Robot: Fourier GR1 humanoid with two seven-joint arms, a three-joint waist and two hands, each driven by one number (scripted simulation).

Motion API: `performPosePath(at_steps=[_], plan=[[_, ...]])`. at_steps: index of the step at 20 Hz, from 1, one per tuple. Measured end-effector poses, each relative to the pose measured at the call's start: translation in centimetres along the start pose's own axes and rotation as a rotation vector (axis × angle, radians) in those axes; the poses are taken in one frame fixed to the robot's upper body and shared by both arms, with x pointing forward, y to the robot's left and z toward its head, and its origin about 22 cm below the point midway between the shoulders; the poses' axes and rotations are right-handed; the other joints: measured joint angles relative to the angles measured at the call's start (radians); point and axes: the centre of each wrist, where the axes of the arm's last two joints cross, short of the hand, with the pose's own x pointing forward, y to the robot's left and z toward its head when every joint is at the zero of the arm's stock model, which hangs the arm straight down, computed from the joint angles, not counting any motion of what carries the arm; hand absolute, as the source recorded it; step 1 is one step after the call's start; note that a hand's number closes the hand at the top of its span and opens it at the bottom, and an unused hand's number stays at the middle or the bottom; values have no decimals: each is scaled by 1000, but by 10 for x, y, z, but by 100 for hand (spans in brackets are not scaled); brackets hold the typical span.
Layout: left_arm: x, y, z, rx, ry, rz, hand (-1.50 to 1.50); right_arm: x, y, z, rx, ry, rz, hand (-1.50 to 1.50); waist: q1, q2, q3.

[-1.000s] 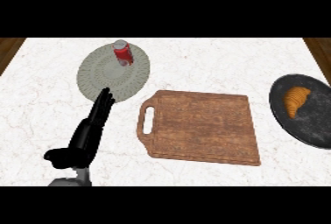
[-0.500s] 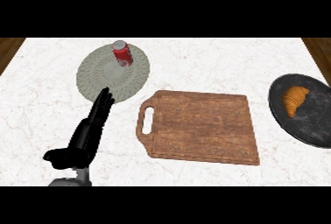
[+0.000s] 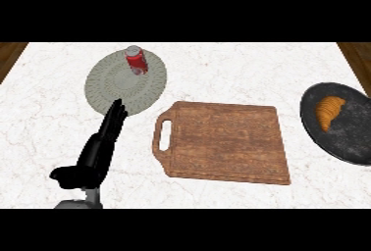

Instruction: Pick the croissant from the cutting board and place it in the pan

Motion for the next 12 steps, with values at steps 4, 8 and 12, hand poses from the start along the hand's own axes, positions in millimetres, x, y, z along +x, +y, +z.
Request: performPosePath(at_steps=[4,8,12], plan=[[8,-2,0,-8,-6,-4,0,-1,0,4,2,-2,26,-150,1,-1,-1],[8,-4,0,-3,-6,0,0,2,-6,8,11,-9,53,-150,-2,-2,-1],[5,-7,-1,-7,-6,1,0,2,-3,7,-1,-33,83,-150,0,-1,-1]])
